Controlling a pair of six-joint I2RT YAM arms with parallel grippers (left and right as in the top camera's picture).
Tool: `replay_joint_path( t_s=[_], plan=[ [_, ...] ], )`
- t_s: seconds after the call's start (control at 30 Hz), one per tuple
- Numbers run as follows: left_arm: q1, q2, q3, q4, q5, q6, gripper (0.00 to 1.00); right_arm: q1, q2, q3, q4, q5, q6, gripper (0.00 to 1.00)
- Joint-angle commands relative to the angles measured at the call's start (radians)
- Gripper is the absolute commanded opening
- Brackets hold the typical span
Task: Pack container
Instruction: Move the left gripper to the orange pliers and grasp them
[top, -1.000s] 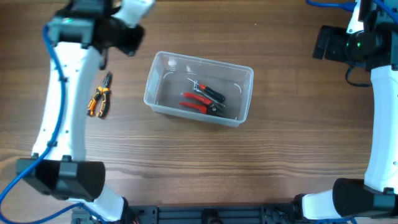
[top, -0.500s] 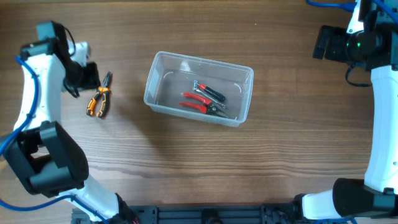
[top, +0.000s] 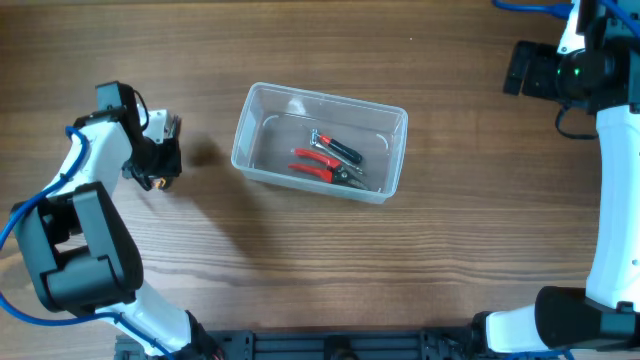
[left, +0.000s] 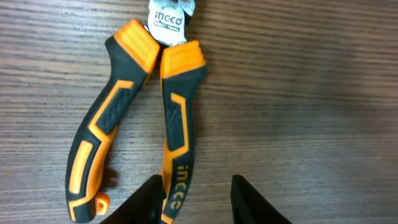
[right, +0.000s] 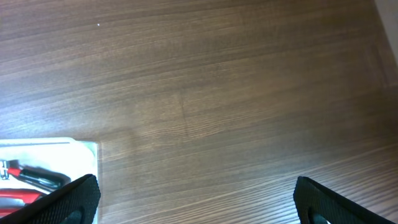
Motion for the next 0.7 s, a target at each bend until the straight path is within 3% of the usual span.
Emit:
replay_joint_path(
  t_s=[0.0, 0.67],
  plan=[
    [-0.005, 0.039, -0.020, 0.029, -0.027, 0.024, 0.36, 0.000, 0.003, 0.003, 0.000, 0.014, -0.011, 1.00],
    [-0.005, 0.140, -0.020, 0.142, -0.036, 0.023, 0.30, 0.000, 0.003, 0.003, 0.000, 0.014, -0.011, 1.00]
  ],
)
